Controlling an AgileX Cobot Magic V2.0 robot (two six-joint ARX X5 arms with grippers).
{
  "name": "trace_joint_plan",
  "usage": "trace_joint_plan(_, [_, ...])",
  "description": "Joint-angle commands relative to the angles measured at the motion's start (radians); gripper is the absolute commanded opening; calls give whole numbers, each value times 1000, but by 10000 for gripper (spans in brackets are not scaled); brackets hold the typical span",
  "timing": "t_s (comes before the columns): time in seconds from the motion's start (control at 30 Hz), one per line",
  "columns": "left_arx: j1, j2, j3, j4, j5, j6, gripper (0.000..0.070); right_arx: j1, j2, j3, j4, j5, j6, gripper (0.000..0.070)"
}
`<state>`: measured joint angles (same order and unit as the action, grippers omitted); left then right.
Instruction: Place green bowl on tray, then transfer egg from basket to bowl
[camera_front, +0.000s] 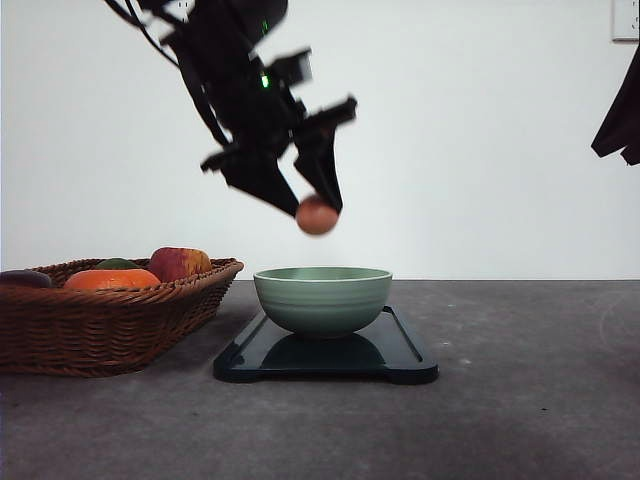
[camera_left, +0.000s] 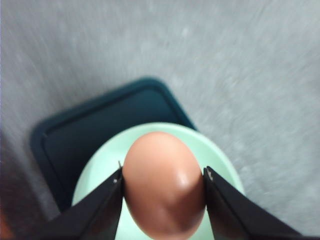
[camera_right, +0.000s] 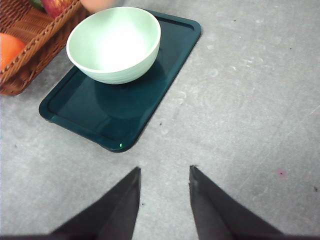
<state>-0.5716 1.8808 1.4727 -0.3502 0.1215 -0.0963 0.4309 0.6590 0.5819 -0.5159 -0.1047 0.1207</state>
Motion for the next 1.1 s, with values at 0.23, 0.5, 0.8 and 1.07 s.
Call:
trace_joint_plan(0.23, [-11, 98, 26, 37, -2, 10, 228, 4, 5, 6, 6, 1, 9, 191])
trace_joint_plan(0.5, [-14, 144, 26, 32, -2, 10, 228, 4, 5, 6, 6, 1, 9, 191])
trace_joint_plan(0.8, [-25, 155, 26, 30, -2, 11, 228, 4, 5, 6, 6, 1, 9, 191])
trace_joint_plan(1.07, [-37, 169, 26, 24, -2, 13, 229, 4, 5, 6, 6, 1, 10, 191])
